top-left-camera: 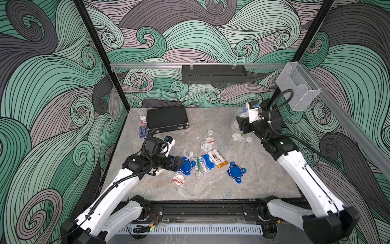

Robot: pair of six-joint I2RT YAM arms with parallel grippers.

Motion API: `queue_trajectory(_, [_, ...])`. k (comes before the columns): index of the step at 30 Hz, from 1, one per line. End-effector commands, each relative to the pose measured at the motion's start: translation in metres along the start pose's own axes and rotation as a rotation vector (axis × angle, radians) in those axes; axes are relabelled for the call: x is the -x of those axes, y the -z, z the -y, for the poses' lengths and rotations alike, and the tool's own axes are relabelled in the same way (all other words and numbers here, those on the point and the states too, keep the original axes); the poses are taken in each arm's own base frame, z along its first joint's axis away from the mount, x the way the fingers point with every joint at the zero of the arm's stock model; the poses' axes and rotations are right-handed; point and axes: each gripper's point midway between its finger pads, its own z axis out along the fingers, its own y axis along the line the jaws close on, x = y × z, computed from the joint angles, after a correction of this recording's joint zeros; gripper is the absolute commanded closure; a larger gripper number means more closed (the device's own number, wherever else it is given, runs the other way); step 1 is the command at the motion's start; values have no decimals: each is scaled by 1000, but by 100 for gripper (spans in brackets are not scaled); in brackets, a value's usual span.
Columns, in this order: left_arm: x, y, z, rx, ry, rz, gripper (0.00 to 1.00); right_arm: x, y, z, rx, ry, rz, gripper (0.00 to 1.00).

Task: Take out toiletry kits
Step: 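Pour the toiletry kits out of the container.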

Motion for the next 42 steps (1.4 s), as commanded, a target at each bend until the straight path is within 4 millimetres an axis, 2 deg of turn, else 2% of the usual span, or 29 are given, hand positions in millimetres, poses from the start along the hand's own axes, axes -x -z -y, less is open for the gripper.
queue_trajectory(1, [2,3,0,3,-8,11,1,-145,-33,21,-58,-122,-346,40])
queue_trajectory(2, [1,3,-1,8,-7,13,1,-156,-33,14,-30,-147,-408,40])
queue_trajectory(3, [1,3,-1,9,-7,14,2,-139,-32,3,7,-148,-386,40])
queue_trajectory(5, [0,3,0,1,-7,15,1,-63,-21,-13,48,-62,-208,39])
queue_trajectory(7, [0,1,0,-2,-7,6,1,35,13,-15,43,2,-2,41])
queue_trajectory(8, [-1,0,0,-2,-5,2,2,61,27,-14,47,13,55,41])
queue_trajectory(9, [-1,-1,1,-5,-4,-5,1,70,35,-12,42,31,89,40])
queue_trajectory(10, [-1,-2,1,-7,-5,-9,1,51,30,-4,-6,57,67,39])
queue_trajectory(11, [-2,-3,1,-9,-6,-15,1,14,18,7,-63,62,8,38])
queue_trajectory(12, [-2,-3,2,-15,-9,-18,1,-44,0,20,-99,15,-94,37])
queue_trajectory(13, [-1,-3,3,-20,-12,-17,1,-112,-14,25,-78,-77,-237,37])
queue_trajectory(14, [-1,-3,3,-20,-13,-17,1,-157,-18,25,-65,-175,-349,39])
queue_trajectory(15, [0,-2,3,-17,-12,-11,1,-185,-16,19,-46,-253,-422,39])
queue_trajectory(16, [0,-1,2,-16,-12,-8,1,-189,-15,12,-13,-277,-420,39])
queue_trajectory(17, [0,-1,4,-24,-13,-2,1,-175,-15,7,13,-292,-364,38])
queue_trajectory(18, [1,-1,7,-39,-11,4,1,-151,-13,10,9,-311,-302,38])
queue_trajectory(21, [9,2,18,-99,-10,25,1,-67,5,26,-27,-301,-182,38])
queue_trajectory(23, [20,6,26,-132,10,56,2,-42,12,31,-38,-295,-151,35])
queue_trajectory(26, [41,12,41,-204,41,108,3,-54,12,38,-54,-454,-171,34])
queue_trajectory(29, [61,13,58,-292,70,161,5,-60,15,34,-26,-591,-186,35])
queue_trajectory(33, [84,11,91,-386,3,213,7,-38,31,37,16,-769,-151,36])
queue_trajectory(37, [98,6,117,-433,-72,222,8,-18,43,35,96,-987,-127,37])
queue_trajectory(42, [105,0,143,-489,-144,224,14,-15,40,17,264,-1267,-217,38])
